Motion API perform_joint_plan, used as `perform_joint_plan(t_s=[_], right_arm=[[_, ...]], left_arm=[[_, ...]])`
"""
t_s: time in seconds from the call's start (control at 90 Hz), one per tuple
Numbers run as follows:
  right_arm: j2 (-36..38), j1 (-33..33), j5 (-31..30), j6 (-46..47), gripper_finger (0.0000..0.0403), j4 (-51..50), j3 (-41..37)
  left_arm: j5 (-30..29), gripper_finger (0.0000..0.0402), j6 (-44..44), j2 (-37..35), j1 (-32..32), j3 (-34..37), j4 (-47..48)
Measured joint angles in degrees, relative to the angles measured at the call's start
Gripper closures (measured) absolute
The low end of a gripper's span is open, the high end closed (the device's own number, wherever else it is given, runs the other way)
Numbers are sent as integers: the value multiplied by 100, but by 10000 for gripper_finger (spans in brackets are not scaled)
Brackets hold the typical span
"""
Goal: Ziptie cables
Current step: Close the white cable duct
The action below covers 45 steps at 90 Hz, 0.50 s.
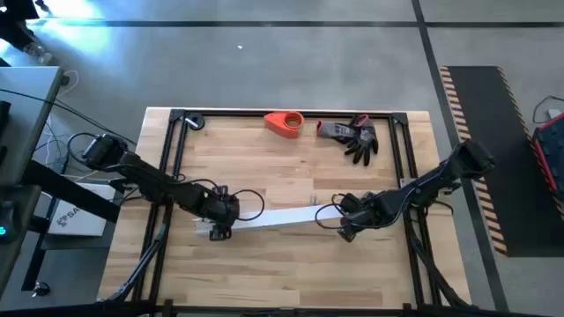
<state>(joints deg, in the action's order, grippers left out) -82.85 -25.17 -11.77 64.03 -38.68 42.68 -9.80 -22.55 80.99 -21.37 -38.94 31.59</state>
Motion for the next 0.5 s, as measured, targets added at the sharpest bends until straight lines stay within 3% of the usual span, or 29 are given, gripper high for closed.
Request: perform_joint_plan(t_s=[0.5], right_arm=[[0,1,0,0,265,2,0]], left_arm=[[-4,122,-92,0,-2,0,-2]])
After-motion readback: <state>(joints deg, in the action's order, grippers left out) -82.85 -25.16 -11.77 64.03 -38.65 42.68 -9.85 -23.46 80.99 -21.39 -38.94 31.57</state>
